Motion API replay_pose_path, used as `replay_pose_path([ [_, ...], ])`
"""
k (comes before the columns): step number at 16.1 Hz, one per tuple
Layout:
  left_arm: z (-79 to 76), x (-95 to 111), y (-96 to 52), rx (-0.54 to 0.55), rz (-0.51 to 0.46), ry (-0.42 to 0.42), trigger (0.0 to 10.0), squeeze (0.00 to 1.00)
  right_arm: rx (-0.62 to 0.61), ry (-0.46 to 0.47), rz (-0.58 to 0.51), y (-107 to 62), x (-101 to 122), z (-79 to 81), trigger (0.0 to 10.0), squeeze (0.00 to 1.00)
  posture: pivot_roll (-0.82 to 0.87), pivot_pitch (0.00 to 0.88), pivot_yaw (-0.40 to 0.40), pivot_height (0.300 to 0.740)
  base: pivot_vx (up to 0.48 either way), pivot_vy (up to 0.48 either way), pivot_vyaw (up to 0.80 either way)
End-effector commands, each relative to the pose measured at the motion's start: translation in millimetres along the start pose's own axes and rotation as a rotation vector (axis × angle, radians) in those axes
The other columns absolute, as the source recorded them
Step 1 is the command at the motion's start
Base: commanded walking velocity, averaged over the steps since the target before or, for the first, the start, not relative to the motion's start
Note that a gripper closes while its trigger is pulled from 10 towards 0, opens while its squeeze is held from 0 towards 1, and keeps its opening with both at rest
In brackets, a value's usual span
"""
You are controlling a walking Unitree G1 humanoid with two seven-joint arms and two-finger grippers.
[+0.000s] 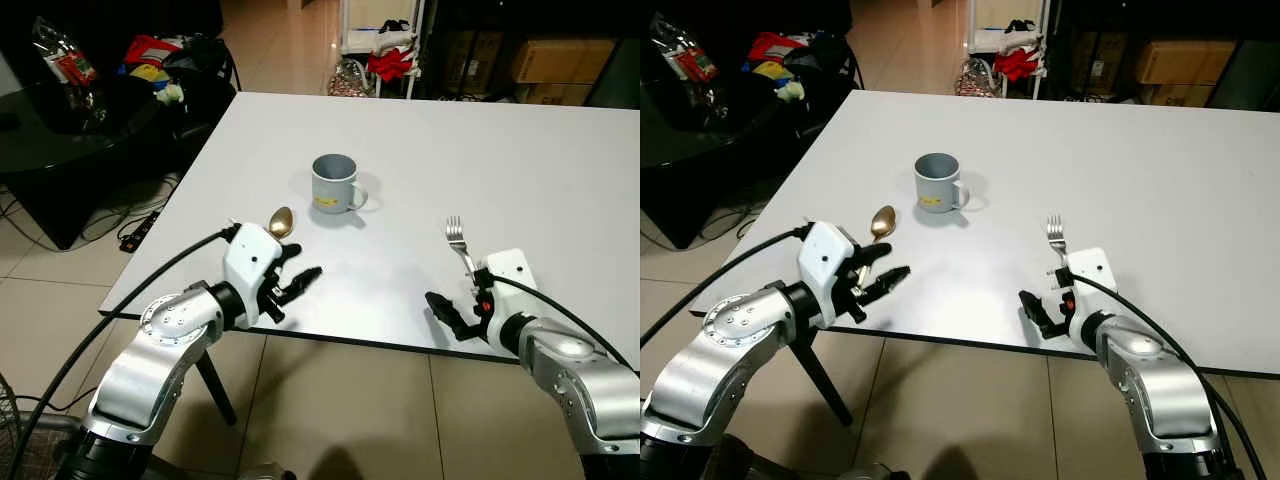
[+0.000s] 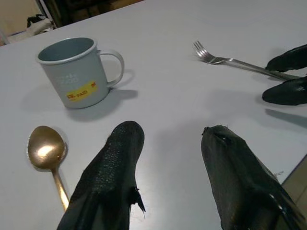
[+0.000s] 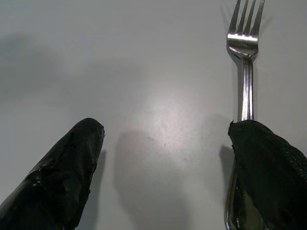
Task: Setting the table
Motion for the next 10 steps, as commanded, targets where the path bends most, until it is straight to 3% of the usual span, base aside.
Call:
replay_pose_path([
  [1, -1.9, 5.0, -0.7, -0.022, -0.008, 0.010, 10.0, 0.00, -0.021, 0.008, 0.008, -1.9, -0.9, -2.3, 10.0, 0.00, 0.02, 0.000, 0.056, 0.740, 0.000, 0.000, 0.00],
  [10, -2.6, 9.3, -0.3, -0.044, -0.019, 0.002, 10.0, 0.00, -0.017, 0.062, 0.041, -3.1, -9.6, -0.8, 10.0, 0.00, 0.02, 0.000, 0.064, 0.740, 0.000, 0.000, 0.00],
])
Point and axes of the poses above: a point about 5 cm out from each wrist's last joint towards the gripper, its own y axis pointing out of the wrist towards the gripper, its own x axis along the axis of the wrist's last joint, z = x × y, the point moved 2 cm from there along y, pointing out of the wrist towards the gripper, and after that the axes turned 2 degrees about -y, right-handed, at the moved point
